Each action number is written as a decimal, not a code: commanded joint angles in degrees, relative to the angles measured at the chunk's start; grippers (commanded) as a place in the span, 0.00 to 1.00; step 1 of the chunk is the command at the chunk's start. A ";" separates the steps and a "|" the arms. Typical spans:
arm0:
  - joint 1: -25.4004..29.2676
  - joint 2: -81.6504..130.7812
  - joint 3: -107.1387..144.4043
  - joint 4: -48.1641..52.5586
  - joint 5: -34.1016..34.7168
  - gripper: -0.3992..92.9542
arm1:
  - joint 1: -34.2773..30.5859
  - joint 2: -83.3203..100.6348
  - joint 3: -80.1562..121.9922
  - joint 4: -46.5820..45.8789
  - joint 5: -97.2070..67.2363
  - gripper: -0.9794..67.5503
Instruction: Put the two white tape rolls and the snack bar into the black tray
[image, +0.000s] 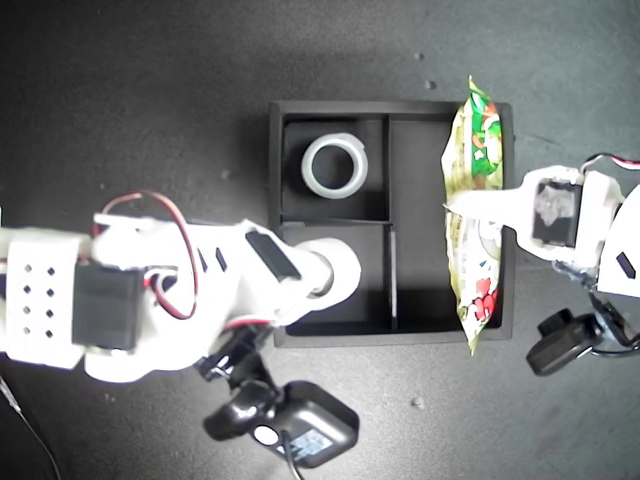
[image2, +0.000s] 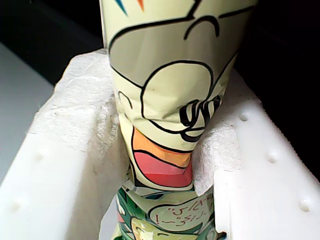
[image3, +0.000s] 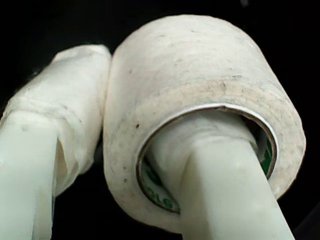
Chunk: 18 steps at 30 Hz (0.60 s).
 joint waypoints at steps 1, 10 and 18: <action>-0.44 0.00 -3.60 -1.05 0.88 0.06 | 0.18 0.44 -0.97 -0.62 0.62 0.01; 1.05 0.53 -6.24 3.60 0.35 0.18 | 0.53 0.44 -0.79 0.88 -0.09 0.03; 1.67 1.93 -6.06 5.10 -0.26 0.18 | 1.76 0.44 -1.23 1.05 -0.09 0.01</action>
